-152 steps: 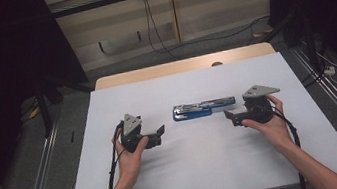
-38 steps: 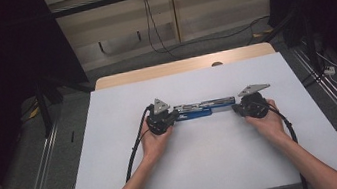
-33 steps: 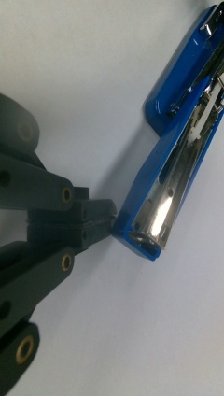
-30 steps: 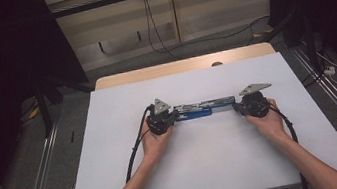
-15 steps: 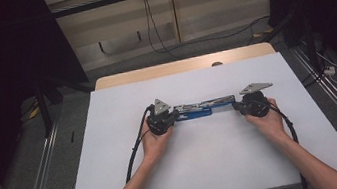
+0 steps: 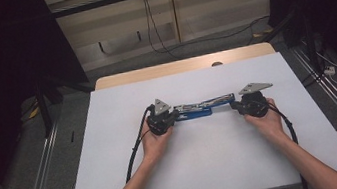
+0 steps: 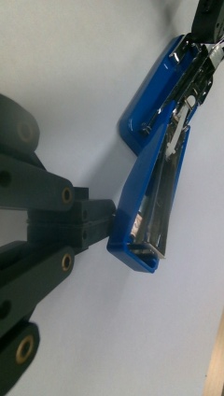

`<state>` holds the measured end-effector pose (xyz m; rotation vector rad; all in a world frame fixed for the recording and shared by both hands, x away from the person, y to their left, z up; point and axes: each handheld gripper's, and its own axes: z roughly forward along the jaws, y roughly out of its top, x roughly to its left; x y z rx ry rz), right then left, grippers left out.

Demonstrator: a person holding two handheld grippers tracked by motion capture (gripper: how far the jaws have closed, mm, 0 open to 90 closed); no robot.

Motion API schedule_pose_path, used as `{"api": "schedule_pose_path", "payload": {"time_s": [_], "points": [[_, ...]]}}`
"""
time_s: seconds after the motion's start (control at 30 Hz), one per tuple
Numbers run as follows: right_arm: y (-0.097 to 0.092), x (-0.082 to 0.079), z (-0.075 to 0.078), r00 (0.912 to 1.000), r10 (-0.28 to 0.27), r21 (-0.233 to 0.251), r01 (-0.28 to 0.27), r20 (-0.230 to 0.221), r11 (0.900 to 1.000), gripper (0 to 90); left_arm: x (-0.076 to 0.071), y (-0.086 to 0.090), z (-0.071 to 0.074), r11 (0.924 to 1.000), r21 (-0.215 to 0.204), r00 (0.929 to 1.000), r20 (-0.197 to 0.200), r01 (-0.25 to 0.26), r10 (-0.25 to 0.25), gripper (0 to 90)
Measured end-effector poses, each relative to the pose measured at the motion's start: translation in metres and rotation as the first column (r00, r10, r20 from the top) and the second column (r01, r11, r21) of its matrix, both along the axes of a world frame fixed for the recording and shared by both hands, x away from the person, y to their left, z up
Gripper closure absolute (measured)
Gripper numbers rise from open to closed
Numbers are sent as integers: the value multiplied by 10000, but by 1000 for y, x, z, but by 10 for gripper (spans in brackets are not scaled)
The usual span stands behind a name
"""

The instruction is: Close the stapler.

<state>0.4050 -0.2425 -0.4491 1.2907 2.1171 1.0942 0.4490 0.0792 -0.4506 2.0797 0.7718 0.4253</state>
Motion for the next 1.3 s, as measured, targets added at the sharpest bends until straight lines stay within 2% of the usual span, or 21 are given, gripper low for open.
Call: {"api": "schedule_pose_path", "payload": {"time_s": [0.2, 0.27, 0.53, 0.67, 0.77, 1.0, 1.17, 1.3], "points": [[2, 0, 0, 9997, 149, 284, -154, 186, 9995, 900, 0, 0, 0, 10000, -33, 10000, 12, 4, -4, 900], [3, 0, 0, 9997, 148, 112, -150, 186, 9998, 900, 0, 0, 0, 10000, -42, 10000, 16, 21, -21, 900], [2, -1, 1, 9997, 73, 250, -79, 242, 9997, 900, 0, 0, -1, 10000, -45, 10000, 46, -85, 85, 900], [1, -1, 2, 9998, 15, 365, -23, 217, 9993, 885, -1, 1, 0, 9995, -271, 9997, -216, -151, 145, 900], [1, -2, 2, 9998, 44, 449, -54, 217, 9990, 874, 0, 2, 0, 9994, -290, 9995, -252, -191, 183, 900], [2, -3, 4, 9996, 20, 680, -38, 270, 9977, 822, -3, 3, 0, 9988, -482, 9990, -445, -128, 107, 872], [2, -3, 4, 9996, -8, 783, -14, 283, 9969, 770, -4, 5, 4, 9976, -694, 9991, -427, -88, 59, 828], [3, -3, 5, 9992, -49, 932, 13, 386, 9956, 685, -6, 8, 9, 9957, -916, 9986, -524, -123, 75, 805]]}}
